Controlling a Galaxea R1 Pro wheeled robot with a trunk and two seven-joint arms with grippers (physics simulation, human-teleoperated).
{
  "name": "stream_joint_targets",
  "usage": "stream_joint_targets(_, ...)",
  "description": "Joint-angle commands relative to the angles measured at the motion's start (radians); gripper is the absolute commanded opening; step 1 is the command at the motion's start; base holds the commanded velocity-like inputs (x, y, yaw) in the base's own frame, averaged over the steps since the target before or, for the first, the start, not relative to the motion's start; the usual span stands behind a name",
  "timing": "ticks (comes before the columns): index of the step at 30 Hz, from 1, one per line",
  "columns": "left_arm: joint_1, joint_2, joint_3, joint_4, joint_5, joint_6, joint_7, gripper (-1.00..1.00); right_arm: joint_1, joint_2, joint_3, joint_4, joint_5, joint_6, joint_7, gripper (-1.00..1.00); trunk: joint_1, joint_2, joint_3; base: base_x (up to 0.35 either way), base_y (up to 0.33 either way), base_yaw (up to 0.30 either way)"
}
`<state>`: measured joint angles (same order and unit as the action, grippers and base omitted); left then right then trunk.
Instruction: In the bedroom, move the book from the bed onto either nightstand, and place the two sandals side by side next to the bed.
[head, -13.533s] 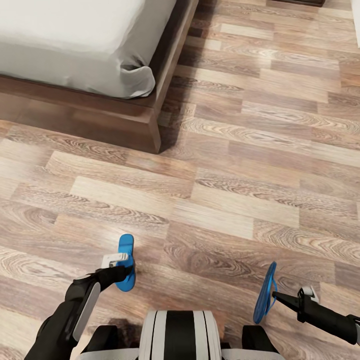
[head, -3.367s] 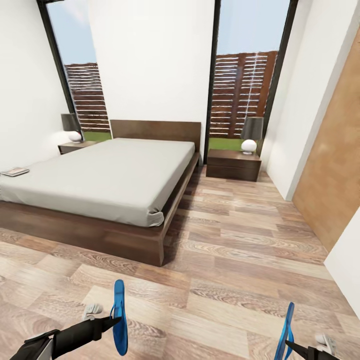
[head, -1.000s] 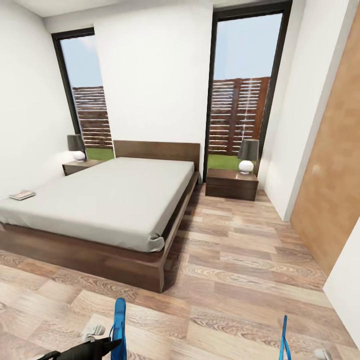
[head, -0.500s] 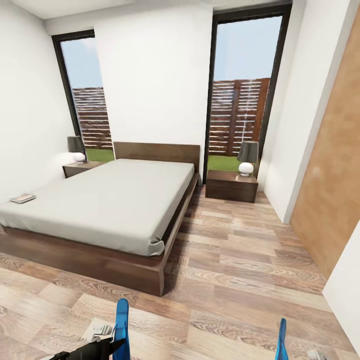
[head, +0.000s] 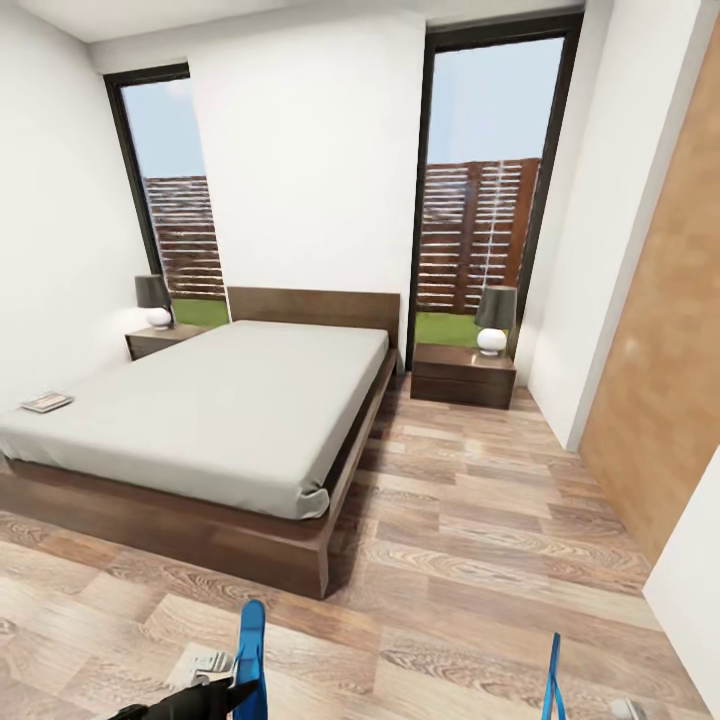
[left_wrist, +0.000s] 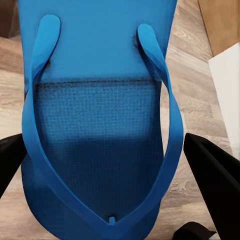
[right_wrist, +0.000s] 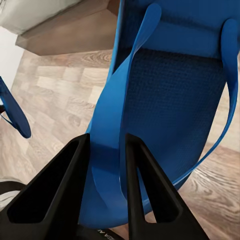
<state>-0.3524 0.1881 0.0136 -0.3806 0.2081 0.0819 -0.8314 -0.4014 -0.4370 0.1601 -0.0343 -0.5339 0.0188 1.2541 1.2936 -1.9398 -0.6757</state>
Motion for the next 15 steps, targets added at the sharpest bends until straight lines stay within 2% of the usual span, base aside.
stream_joint_targets(1,0.0,-0.005,0.002,0.001,-0.008,0.009,0.003,-1.0,-0.001,0.0,0.009,0.001,-0.009,0.003,0.003,-1.0,-0.004,0.007,0.002,0.0,0.0,0.0)
stream_joint_targets(3,0.0,-0.017,0.002,0.004,-0.042,0.008,0.034,-1.0,-0.001,0.001,0.009,0.002,-0.009,0.004,-0.008,-1.0,-0.012,0.021,0.008,0.0,0.0,0.0)
stream_joint_targets(5,0.0,-0.028,0.002,0.005,-0.07,0.007,0.079,-1.0,-0.001,0.004,0.009,0.003,-0.009,0.004,-0.047,-1.0,-0.019,0.035,0.015,0.0,0.0,0.0)
stream_joint_targets(7,0.0,-0.038,0.002,0.006,-0.081,0.007,0.109,-1.0,-0.001,0.013,0.009,0.004,-0.009,0.004,-0.092,-1.0,-0.027,0.049,0.021,0.0,0.0,0.0)
stream_joint_targets(10,0.0,-0.052,0.003,0.013,-0.09,0.006,0.135,-1.0,-0.001,0.043,0.007,0.006,-0.009,0.003,-0.174,-1.0,-0.039,0.07,0.03,0.0,0.0,0.0)
stream_joint_targets(12,0.0,-0.055,0.004,0.041,-0.093,-0.011,0.14,-1.0,-0.001,0.054,0.007,0.006,-0.009,0.003,-0.199,-1.0,-0.046,0.084,0.037,0.0,0.0,0.0)
stream_joint_targets(15,0.0,-0.056,0.004,0.084,-0.094,-0.074,0.143,-1.0,-0.001,0.059,0.007,0.006,-0.009,0.003,-0.211,-1.0,-0.058,0.105,0.046,0.0,0.0,0.0)
